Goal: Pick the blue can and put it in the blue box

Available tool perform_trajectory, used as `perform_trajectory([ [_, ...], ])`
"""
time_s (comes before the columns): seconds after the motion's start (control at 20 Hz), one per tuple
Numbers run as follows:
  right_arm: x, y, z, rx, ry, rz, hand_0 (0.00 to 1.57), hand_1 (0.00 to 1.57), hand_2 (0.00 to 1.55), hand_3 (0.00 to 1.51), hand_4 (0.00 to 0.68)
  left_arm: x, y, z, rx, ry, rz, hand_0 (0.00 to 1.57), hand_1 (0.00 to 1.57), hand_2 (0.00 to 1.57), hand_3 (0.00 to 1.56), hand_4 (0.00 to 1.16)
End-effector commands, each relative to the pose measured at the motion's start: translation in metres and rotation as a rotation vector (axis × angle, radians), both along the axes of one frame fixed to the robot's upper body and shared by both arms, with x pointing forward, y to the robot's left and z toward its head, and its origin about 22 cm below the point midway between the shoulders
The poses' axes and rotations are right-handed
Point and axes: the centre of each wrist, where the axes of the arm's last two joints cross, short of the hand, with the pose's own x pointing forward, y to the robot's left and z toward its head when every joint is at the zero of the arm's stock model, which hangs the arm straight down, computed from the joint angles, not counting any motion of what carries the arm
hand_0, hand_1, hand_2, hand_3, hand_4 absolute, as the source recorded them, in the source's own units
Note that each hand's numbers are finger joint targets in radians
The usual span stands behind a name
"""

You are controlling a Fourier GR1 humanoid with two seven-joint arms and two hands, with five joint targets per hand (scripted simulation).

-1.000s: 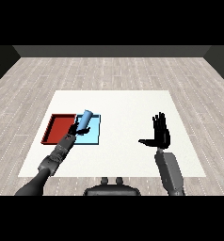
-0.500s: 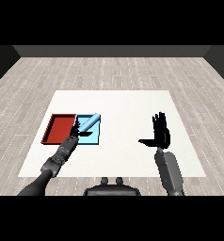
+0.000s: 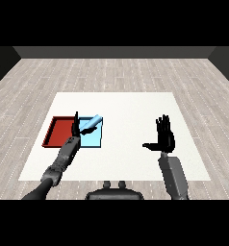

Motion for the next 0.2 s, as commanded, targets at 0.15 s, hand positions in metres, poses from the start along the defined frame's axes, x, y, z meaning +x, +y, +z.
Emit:
perform_trajectory([
  [0.15, -0.007, 0.0, 0.002, -0.052, 0.028, 0.005, 0.0, 0.0, 0.0, 0.0, 0.0, -0.03, -0.017, 0.003, -0.149, -0.309, -0.239, 0.0, 0.0, 0.0, 0.0, 0.0],
])
